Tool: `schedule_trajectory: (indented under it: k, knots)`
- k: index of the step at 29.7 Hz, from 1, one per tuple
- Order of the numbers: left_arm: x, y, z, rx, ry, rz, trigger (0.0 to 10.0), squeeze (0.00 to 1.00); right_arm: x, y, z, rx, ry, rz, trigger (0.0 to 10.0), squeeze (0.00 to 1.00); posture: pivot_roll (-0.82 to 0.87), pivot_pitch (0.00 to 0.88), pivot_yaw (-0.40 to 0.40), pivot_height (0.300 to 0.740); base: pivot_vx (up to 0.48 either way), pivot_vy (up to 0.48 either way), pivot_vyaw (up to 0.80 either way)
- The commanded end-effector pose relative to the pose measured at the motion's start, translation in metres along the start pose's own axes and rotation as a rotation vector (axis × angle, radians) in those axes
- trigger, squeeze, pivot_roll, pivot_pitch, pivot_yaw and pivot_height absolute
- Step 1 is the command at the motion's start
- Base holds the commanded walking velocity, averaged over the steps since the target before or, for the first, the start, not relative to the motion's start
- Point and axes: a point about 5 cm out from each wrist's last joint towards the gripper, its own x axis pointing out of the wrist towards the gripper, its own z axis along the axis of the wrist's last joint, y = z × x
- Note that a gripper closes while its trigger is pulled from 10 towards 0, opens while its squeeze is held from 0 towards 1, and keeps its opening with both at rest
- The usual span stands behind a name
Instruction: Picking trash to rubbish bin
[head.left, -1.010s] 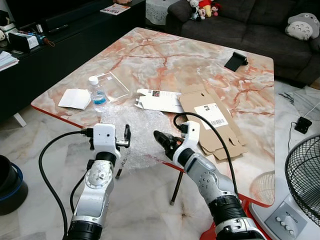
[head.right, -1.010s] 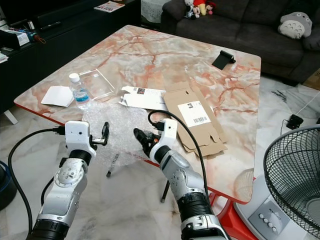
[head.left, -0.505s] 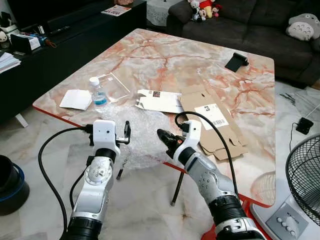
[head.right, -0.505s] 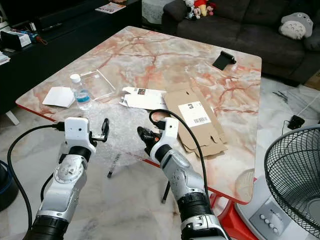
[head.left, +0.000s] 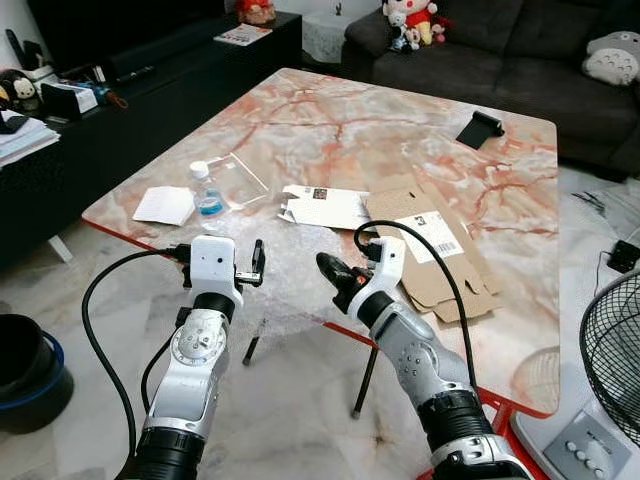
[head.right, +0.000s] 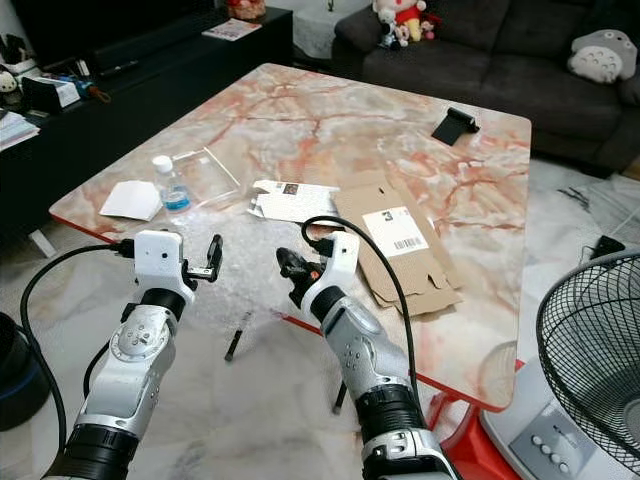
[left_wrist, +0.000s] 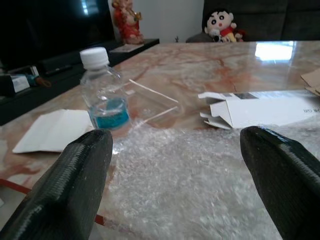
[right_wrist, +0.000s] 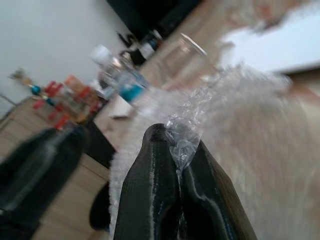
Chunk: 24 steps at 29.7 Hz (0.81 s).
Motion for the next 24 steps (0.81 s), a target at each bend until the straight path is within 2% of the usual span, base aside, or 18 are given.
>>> schedule_trajectory:
  k: [1, 2, 3, 4, 5, 11, 17, 21, 22, 24]
  knots:
    - [0.003, -0.001, 0.004, -0.003, -0.018, -0.017, 10.0, 0.00, 0.001, 0.006, 0.018, -0.021, -0.065, 0.041, 0.0, 0.00, 0.04, 0.000, -0.014, 0.740, 0.000, 0.000, 0.00]
    - [0.004, -0.001, 0.005, -0.005, -0.022, -0.016, 10.0, 0.00, 0.000, 0.009, 0.026, -0.031, -0.091, 0.073, 0.0, 0.00, 0.04, 0.000, -0.014, 0.740, 0.000, 0.000, 0.00]
    - [0.005, 0.000, 0.005, -0.005, -0.024, -0.013, 10.0, 0.00, -0.002, 0.013, 0.036, -0.065, -0.120, 0.108, 7.9, 0.00, 0.03, 0.000, -0.015, 0.740, 0.000, 0.000, 0.00]
    - [0.005, 0.000, 0.005, -0.006, -0.025, -0.012, 10.0, 0.00, -0.002, 0.014, 0.039, -0.077, -0.130, 0.117, 7.9, 0.00, 0.03, 0.000, -0.015, 0.740, 0.000, 0.000, 0.00]
    - [0.005, 0.000, 0.005, -0.006, -0.027, -0.011, 10.0, 0.00, -0.003, 0.016, 0.044, -0.088, -0.148, 0.134, 10.0, 0.00, 0.03, 0.001, -0.014, 0.740, 0.000, 0.000, 0.00]
    - [0.005, 0.000, 0.009, -0.017, -0.056, 0.000, 10.0, 0.00, -0.010, 0.026, 0.083, -0.174, -0.290, 0.187, 10.0, 0.00, 0.03, 0.002, -0.014, 0.740, 0.000, 0.000, 0.00]
    - [0.007, 0.004, 0.014, -0.012, -0.088, 0.037, 10.0, 0.00, -0.011, 0.038, 0.116, -0.180, -0.431, 0.190, 10.0, 0.00, 0.03, 0.004, -0.014, 0.740, 0.000, 0.000, 0.00]
    - [0.007, 0.006, 0.016, -0.011, -0.105, 0.066, 10.0, 0.00, -0.010, 0.040, 0.121, -0.182, -0.483, 0.165, 10.0, 0.00, 0.03, 0.007, -0.016, 0.740, 0.000, 0.000, 0.00]
    - [0.007, 0.008, 0.017, -0.007, -0.115, 0.089, 10.0, 0.00, -0.007, 0.043, 0.113, -0.268, -0.483, 0.140, 10.0, 0.00, 0.04, 0.011, -0.017, 0.740, 0.000, 0.000, 0.00]
    - [0.006, 0.008, 0.017, -0.004, -0.113, 0.095, 10.0, 0.00, -0.005, 0.047, 0.102, -0.275, -0.466, 0.144, 10.0, 0.00, 0.04, 0.012, -0.017, 0.740, 0.000, 0.000, 0.00]
